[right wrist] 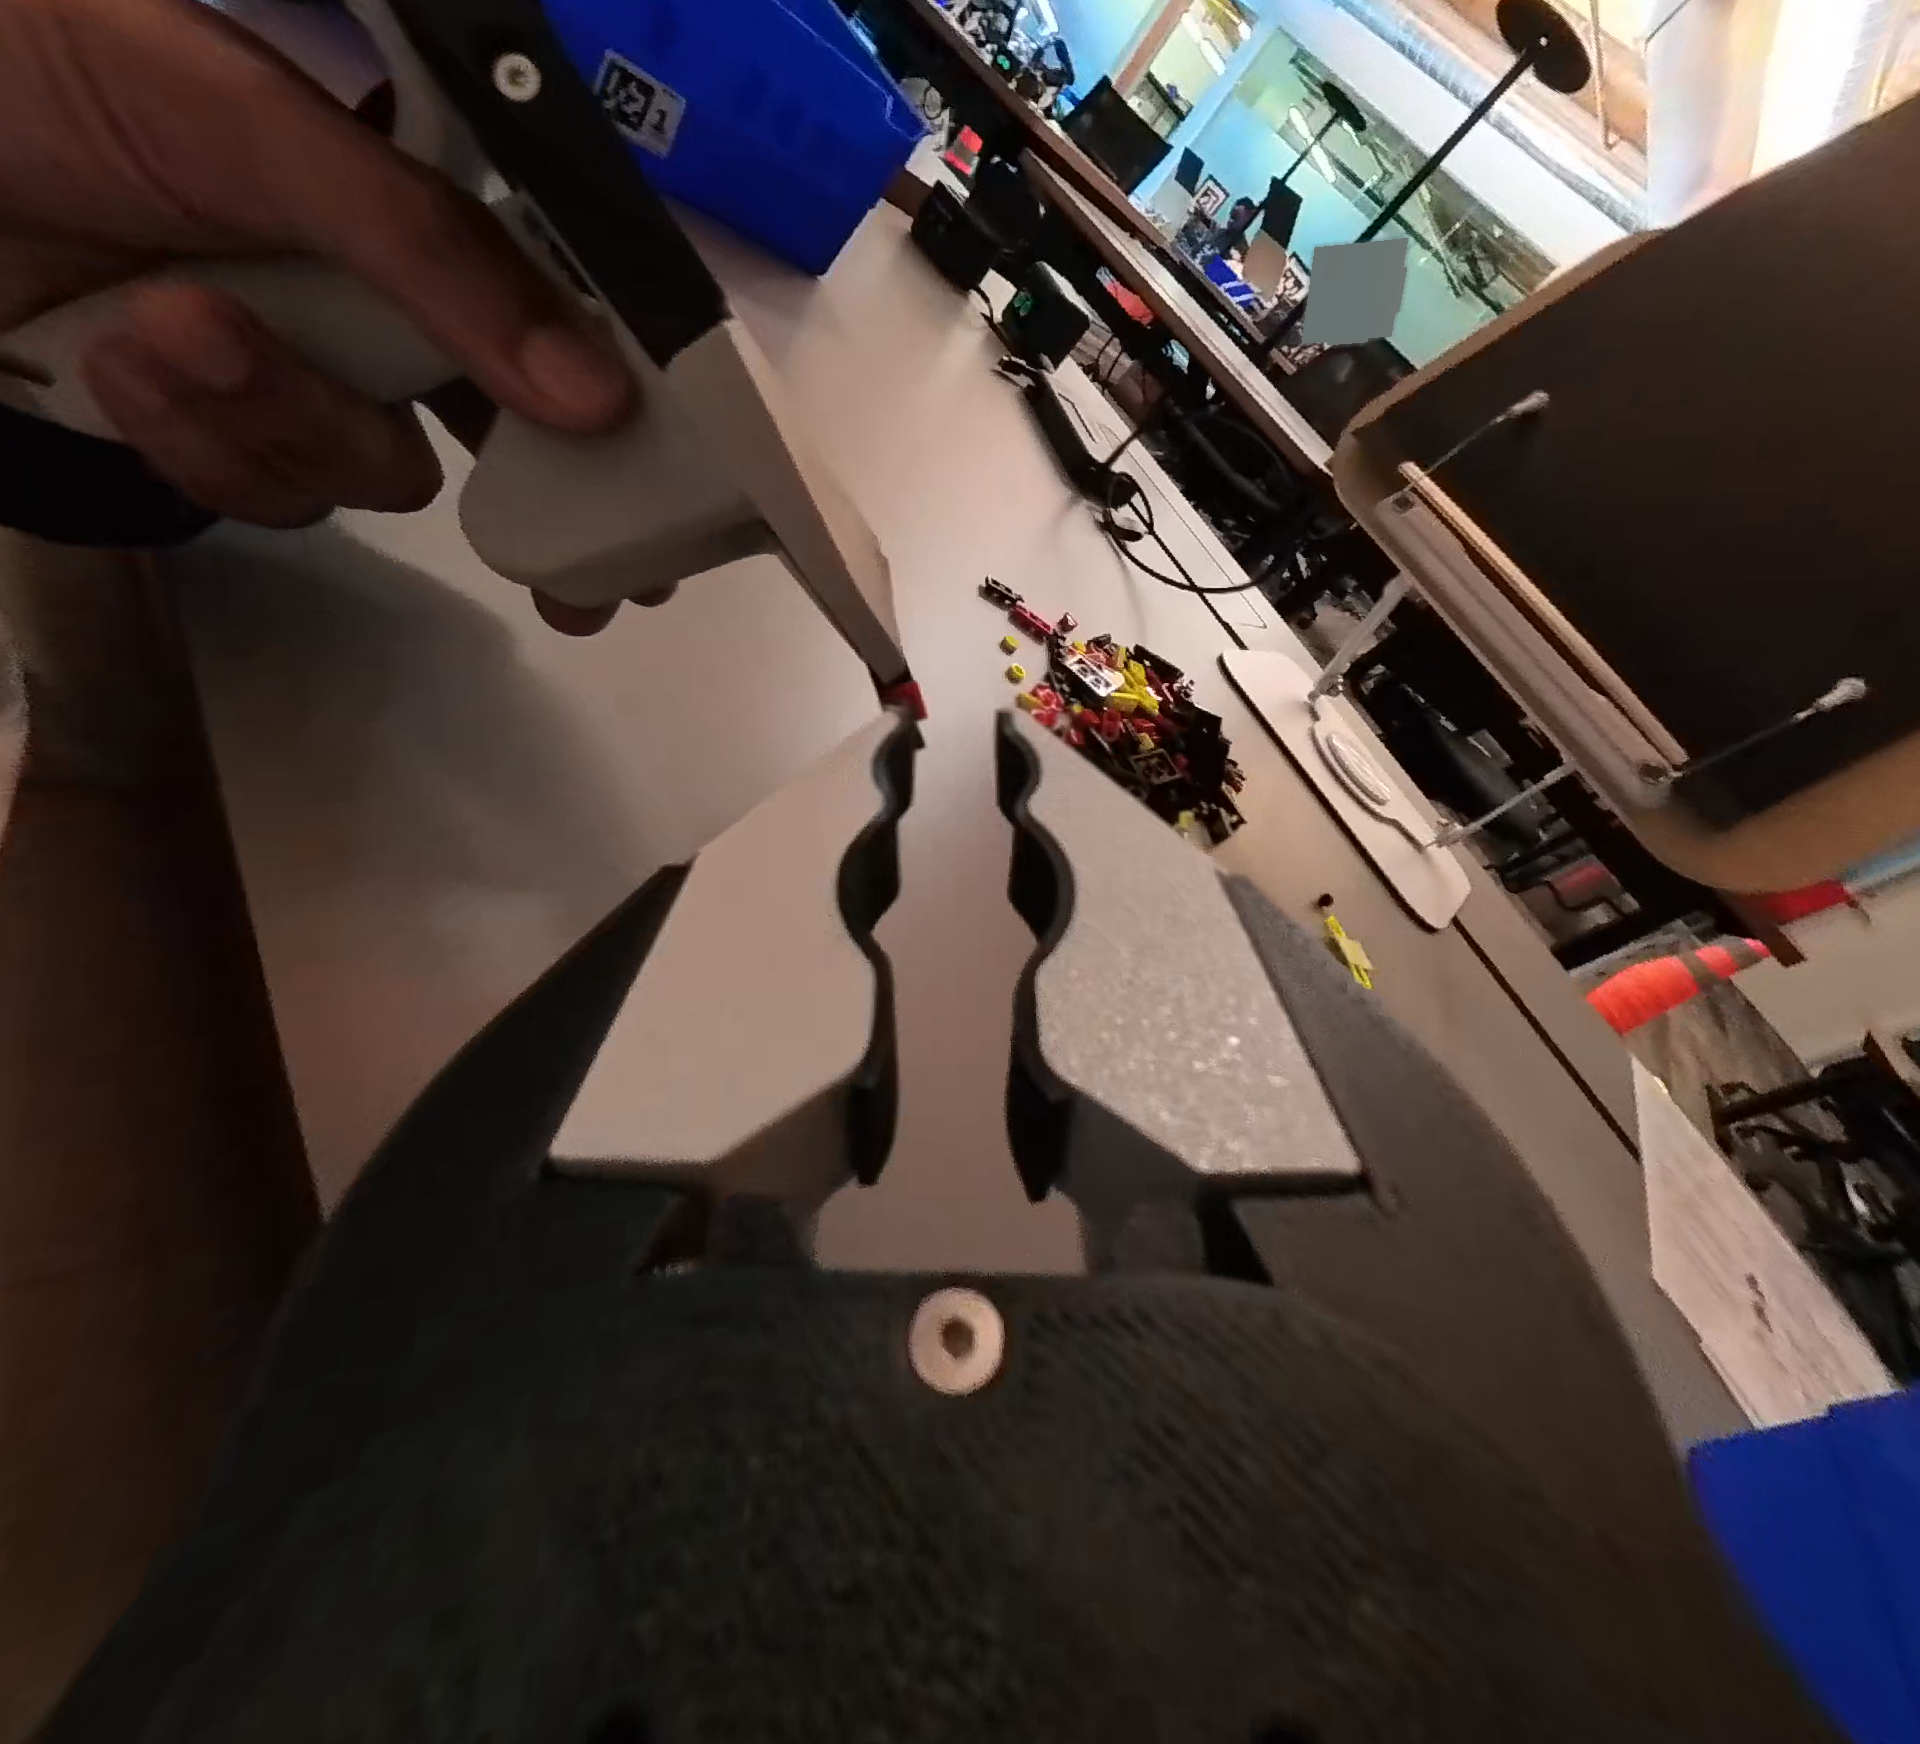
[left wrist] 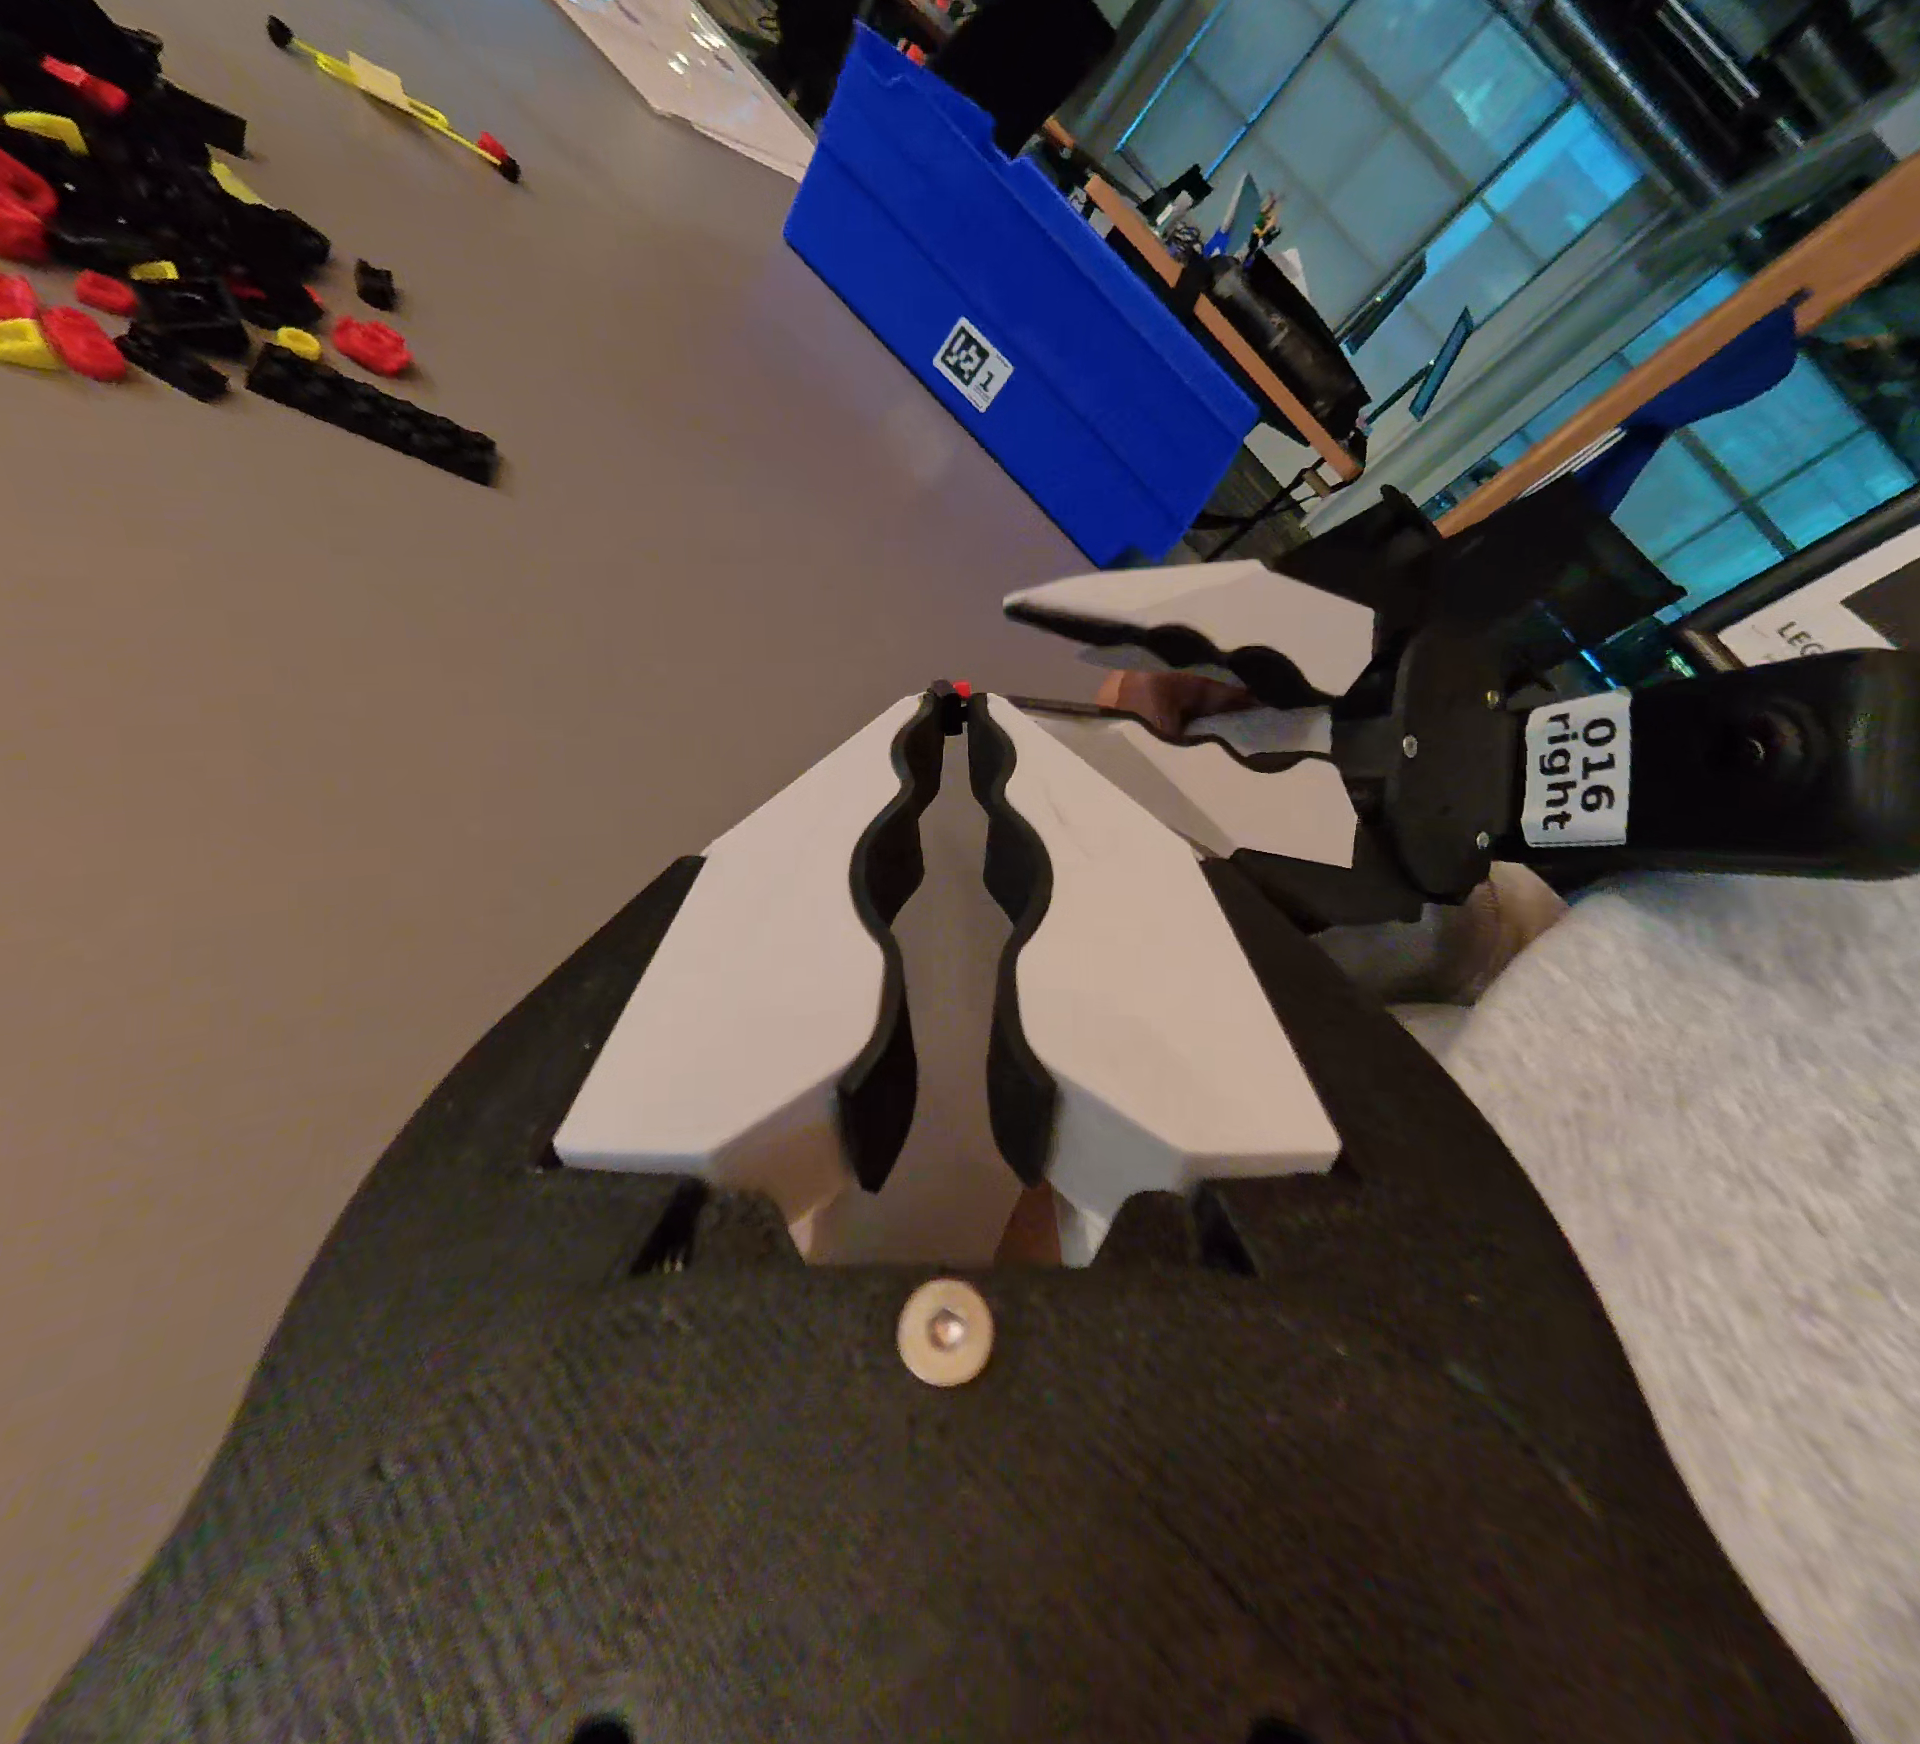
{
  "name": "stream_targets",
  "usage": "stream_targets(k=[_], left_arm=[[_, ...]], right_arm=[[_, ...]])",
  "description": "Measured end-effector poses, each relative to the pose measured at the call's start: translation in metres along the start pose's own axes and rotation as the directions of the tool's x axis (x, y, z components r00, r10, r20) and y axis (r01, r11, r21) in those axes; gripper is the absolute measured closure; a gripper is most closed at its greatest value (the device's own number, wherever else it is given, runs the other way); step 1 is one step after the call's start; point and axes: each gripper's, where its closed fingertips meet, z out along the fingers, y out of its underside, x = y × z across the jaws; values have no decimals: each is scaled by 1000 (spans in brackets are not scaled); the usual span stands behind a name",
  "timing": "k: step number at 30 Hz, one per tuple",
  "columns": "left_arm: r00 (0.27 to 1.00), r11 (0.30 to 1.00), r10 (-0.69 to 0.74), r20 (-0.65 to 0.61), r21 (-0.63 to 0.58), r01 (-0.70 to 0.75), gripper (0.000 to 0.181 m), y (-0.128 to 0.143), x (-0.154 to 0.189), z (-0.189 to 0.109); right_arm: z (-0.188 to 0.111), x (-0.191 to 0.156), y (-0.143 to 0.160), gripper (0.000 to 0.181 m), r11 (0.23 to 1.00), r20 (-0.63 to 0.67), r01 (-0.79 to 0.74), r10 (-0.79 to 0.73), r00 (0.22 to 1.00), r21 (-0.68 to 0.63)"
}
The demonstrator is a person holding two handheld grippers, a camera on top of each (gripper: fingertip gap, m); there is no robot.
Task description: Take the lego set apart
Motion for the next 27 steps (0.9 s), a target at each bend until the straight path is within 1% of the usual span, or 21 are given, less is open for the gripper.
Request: stream_targets(k=[3, 7, 11, 14, 17, 20, 22, 24, 27], left_arm=[[1000, 1000, -1, 12, 6, 1, 177, 1, 1, 4], [1000, 1000, 0, 25, 14, 0, 177, 0, 0, 5], [999, 1000, 15, 31, -6, -15, 177, 3, 1, 7], [999, 1000, 24, 29, -19, -24, 177, 5, 2, 9], [999, 999, 33, 34, -32, -32, 177, 7, 0, 9], [999, 999, 24, 29, -24, -23, 177, 6, -1, 9], [997, 998, 54, 61, -19, -53, 178, 6, -3, 10], [984, 991, 133, 120, -30, -130, 177, 8, -7, 11], [969, 984, 176, 172, -36, -173, 177, 8, -8, 13]], right_arm=[[2, -6, 4, 175, 998, 15, 53, -53, 999, -35], [4, -10, 8, 170, 990, 25, 125, -124, 992, -65], [5, -11, 7, 169, 992, 24, 112, -111, 994, -62], [6, -11, 8, 174, 991, 28, 113, -112, 993, -68], [7, -13, 10, 175, 989, 42, 119, -115, 992, -90], [8, -14, 10, 175, 989, 56, 111, -105, 993, -103], [8, -14, 12, 176, 986, 71, 105, -97, 993, -129], [9, -15, 16, 177, 982, 78, 96, -85, 993, -160], [10, -14, 17, 177, 980, 76, 87, -75, 994, -179]])
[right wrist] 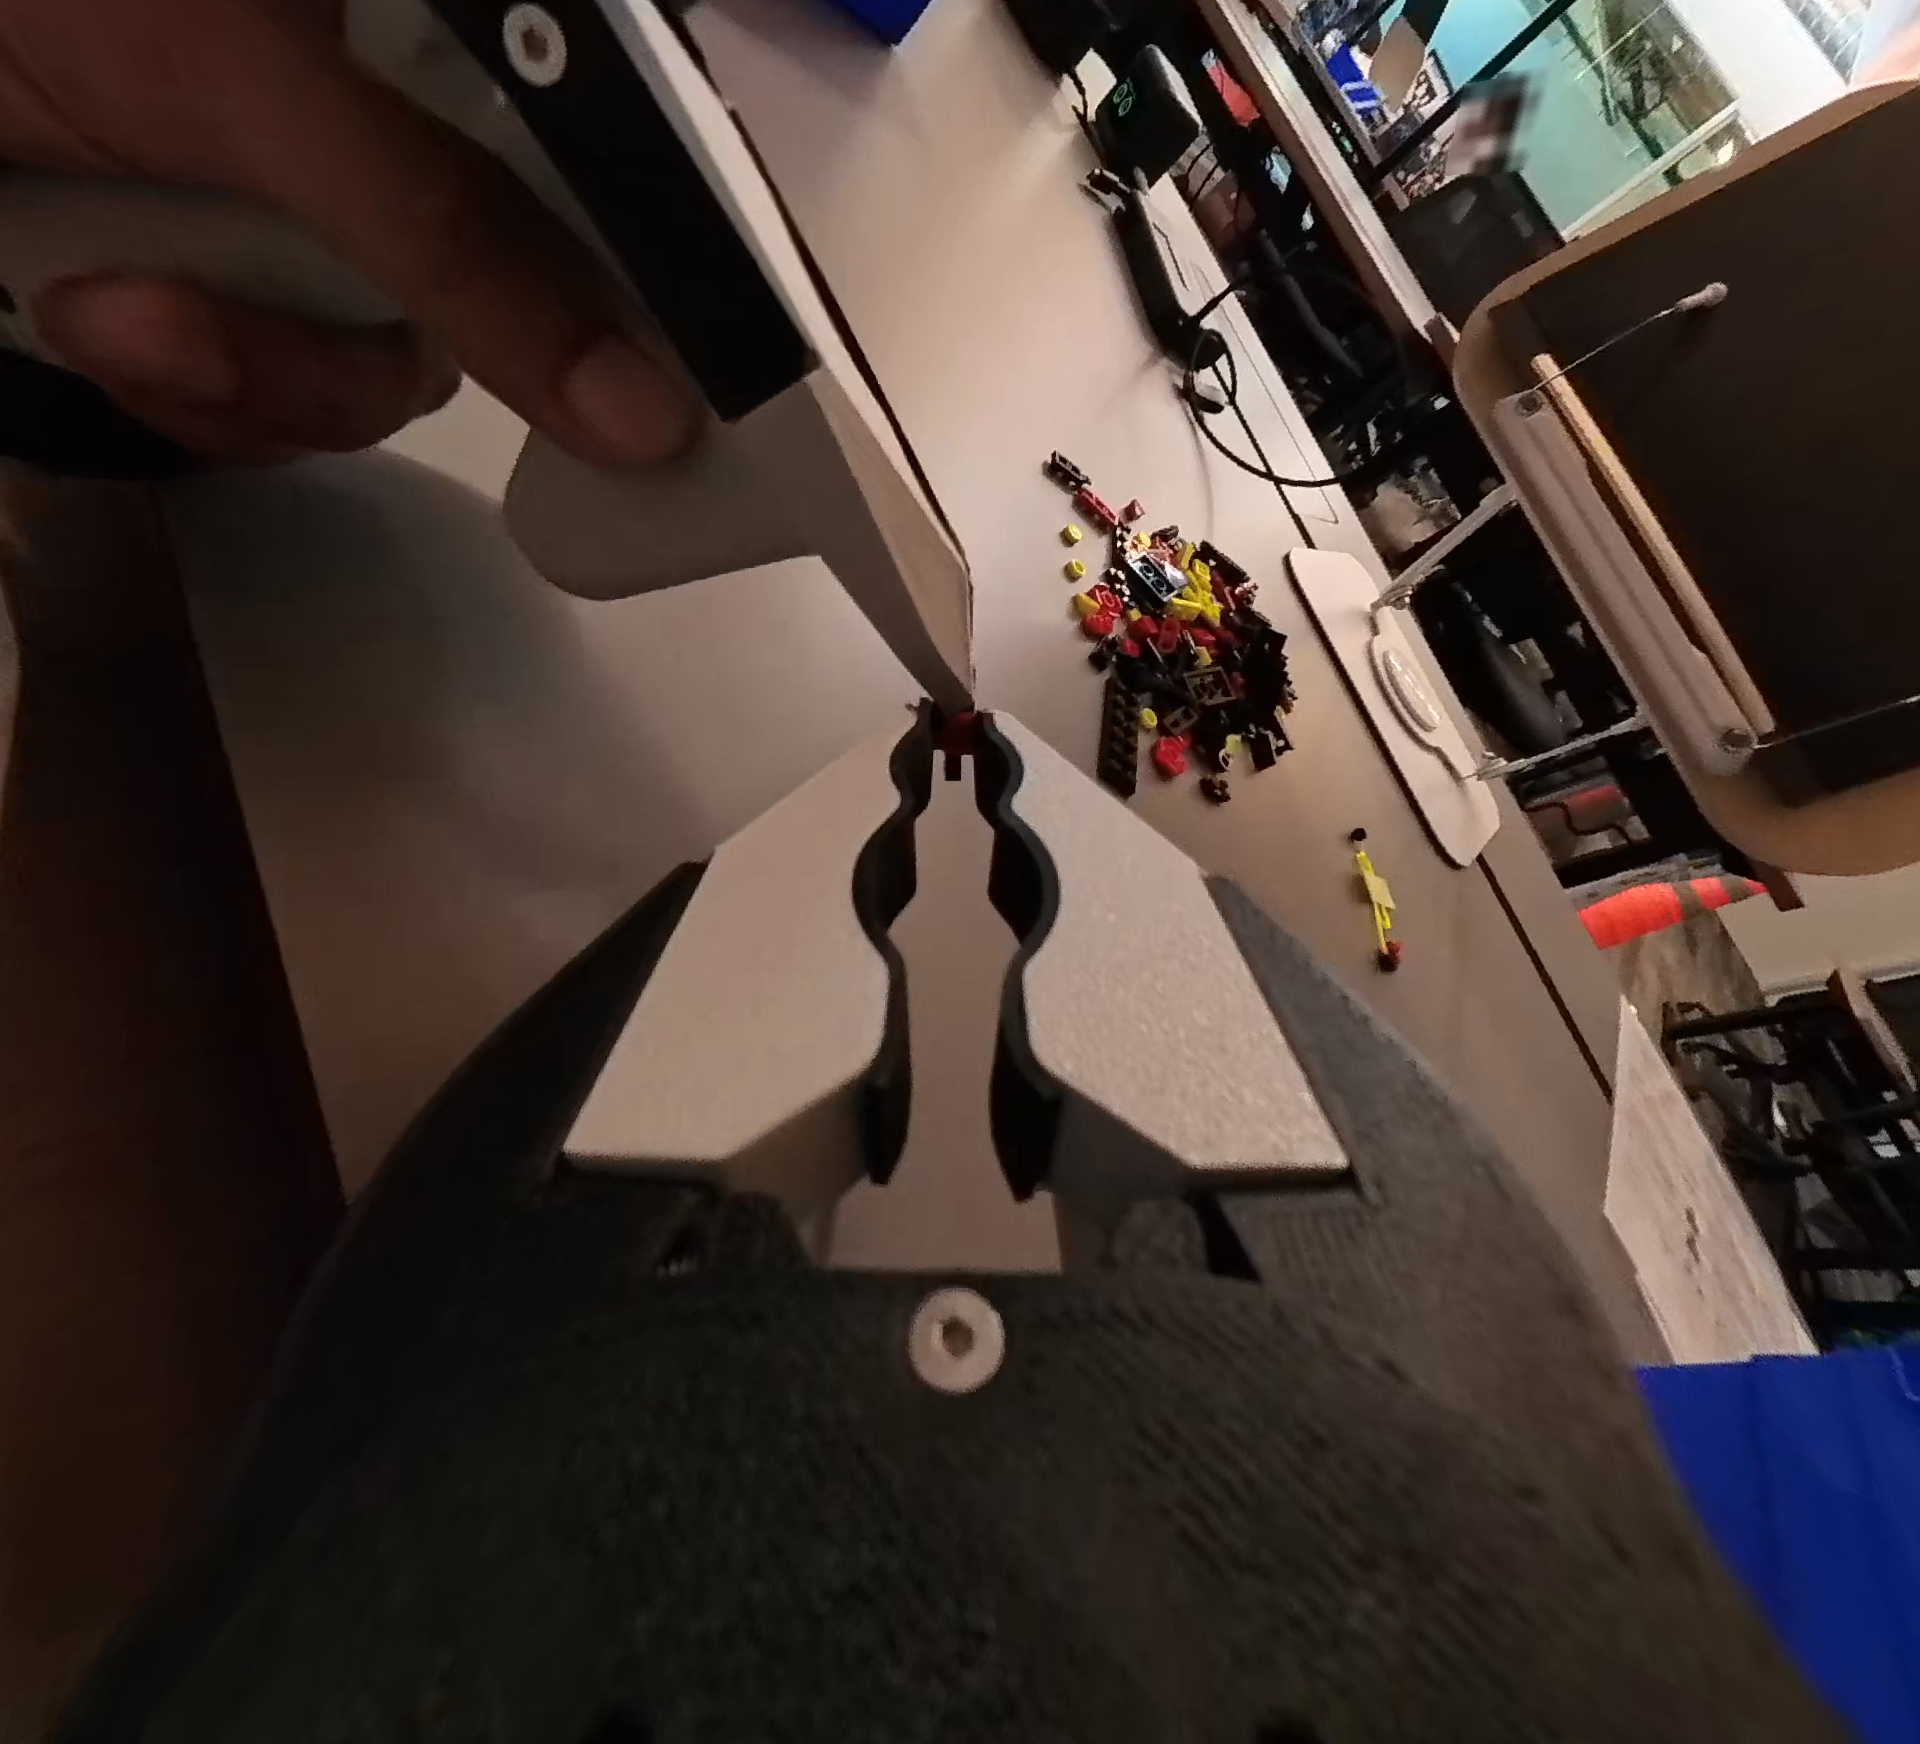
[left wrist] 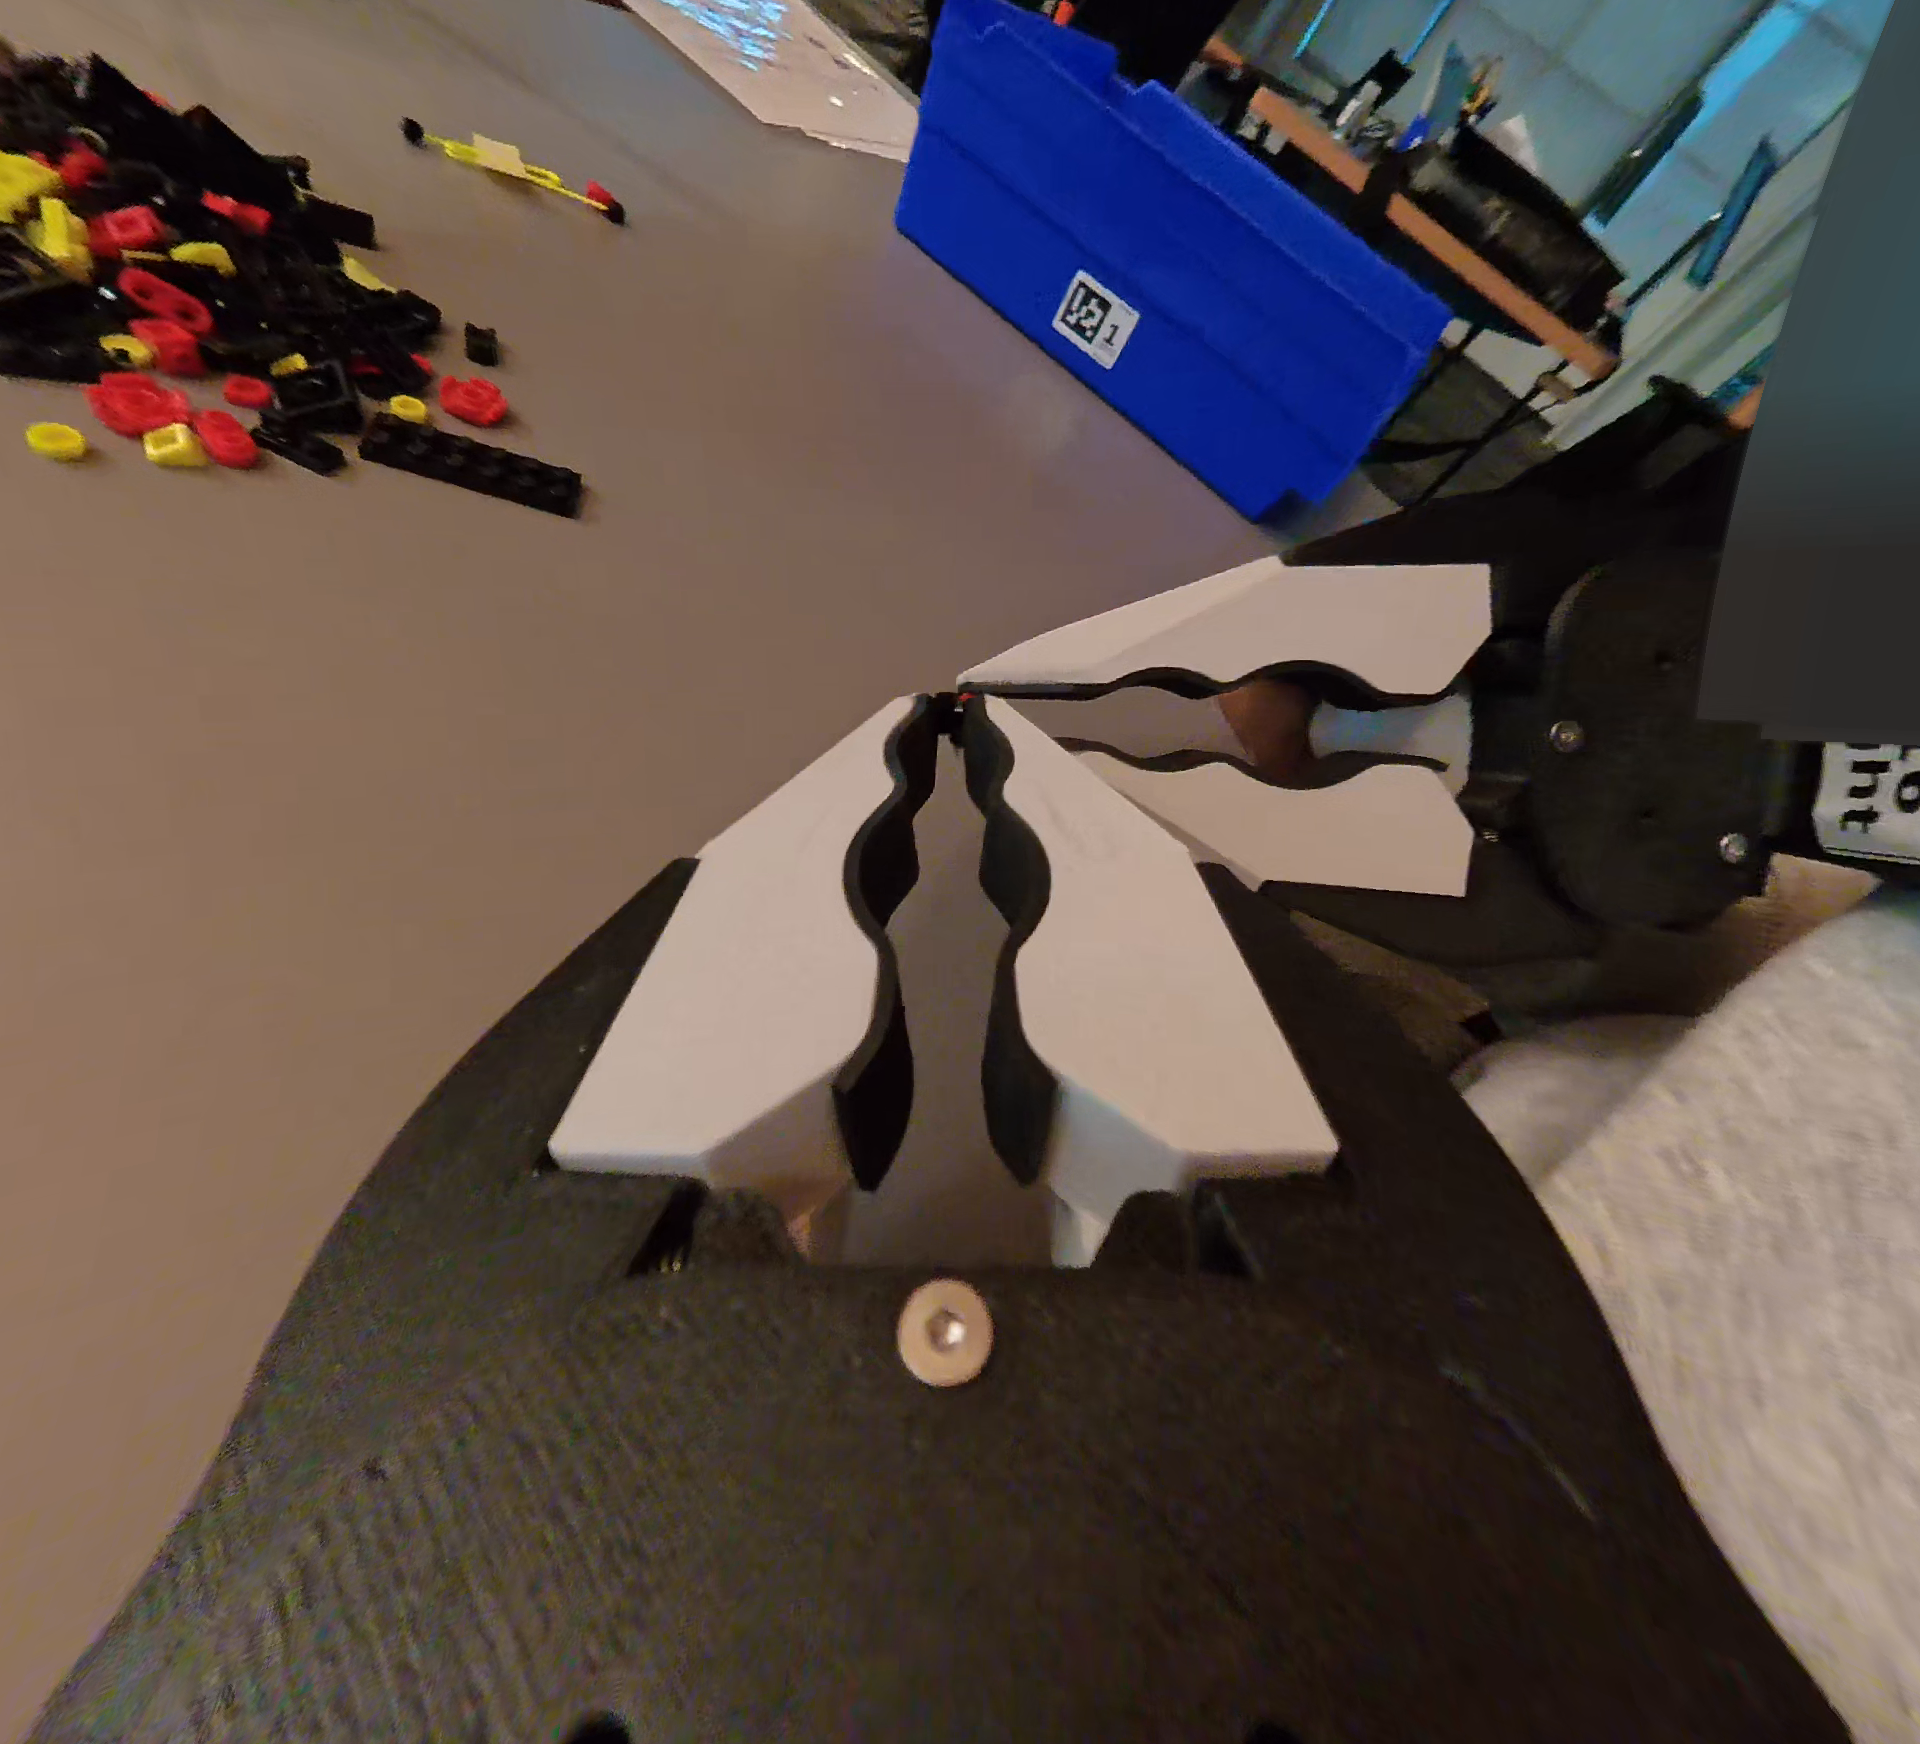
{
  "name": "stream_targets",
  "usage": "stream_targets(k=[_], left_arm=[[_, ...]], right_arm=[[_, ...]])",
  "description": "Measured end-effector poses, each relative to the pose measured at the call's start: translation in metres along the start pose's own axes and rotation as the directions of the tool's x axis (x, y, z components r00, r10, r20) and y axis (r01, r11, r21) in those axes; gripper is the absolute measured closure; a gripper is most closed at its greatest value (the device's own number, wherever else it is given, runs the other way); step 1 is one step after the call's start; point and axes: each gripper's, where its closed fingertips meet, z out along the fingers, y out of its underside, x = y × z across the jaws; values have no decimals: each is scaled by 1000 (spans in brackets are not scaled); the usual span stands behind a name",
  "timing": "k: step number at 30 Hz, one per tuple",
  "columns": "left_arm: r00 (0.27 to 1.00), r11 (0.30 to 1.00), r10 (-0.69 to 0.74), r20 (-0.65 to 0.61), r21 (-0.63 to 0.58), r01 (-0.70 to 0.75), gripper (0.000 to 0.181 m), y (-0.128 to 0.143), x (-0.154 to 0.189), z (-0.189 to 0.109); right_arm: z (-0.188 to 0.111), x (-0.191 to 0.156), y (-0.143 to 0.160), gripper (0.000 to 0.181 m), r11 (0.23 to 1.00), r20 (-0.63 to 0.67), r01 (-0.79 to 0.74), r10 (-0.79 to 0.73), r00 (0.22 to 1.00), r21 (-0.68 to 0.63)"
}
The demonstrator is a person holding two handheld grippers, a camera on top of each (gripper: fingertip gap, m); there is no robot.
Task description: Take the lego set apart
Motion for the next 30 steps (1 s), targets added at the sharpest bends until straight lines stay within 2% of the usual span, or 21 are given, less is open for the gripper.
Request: stream_targets(k=[7, 15, 16, 17, 18, 20, 22, 27, 30], left_arm=[[993, 997, 77, 90, -21, -76, 176, 0, -3, 4], [972, 985, 172, 159, -46, -167, 175, 1, -4, 6], [952, 988, 156, 263, -52, -148, 176, 0, -20, 2], [941, 989, 146, 305, -55, -136, 176, -3, -33, -5], [944, 996, 90, 317, -8, -93, 177, -11, -44, -15], [946, 999, 33, 323, 24, -42, 177, -15, -59, -30], [950, 998, -4, 311, 61, -16, 177, -17, -61, -36], [965, 997, 8, 262, 72, -28, 177, -20, -52, -32], [980, 993, -42, 194, 113, 20, 177, -26, -45, -31]], right_arm=[[1, 2, 4, 177, 999, 3, -38, 38, 999, -23], [0, 4, 5, 177, 1000, -22, 1, -1, 1000, -30], [-3, 2, -1, 177, 1000, -11, -1, 1, 1000, 8], [-10, 1, -15, 177, 997, 2, -38, 38, 999, 74], [-16, 3, -24, 177, 992, -13, -64, 66, 998, 105], [-18, 13, -16, 177, 997, -71, -39, 44, 997, 63], [-17, 16, -9, 176, 986, -32, -138, 141, 989, 90], [-20, 26, -7, 177, 938, 17, -307, 309, 951, 158], [-17, 28, 4, 177, 937, 22, -325, 325, 946, 128]])
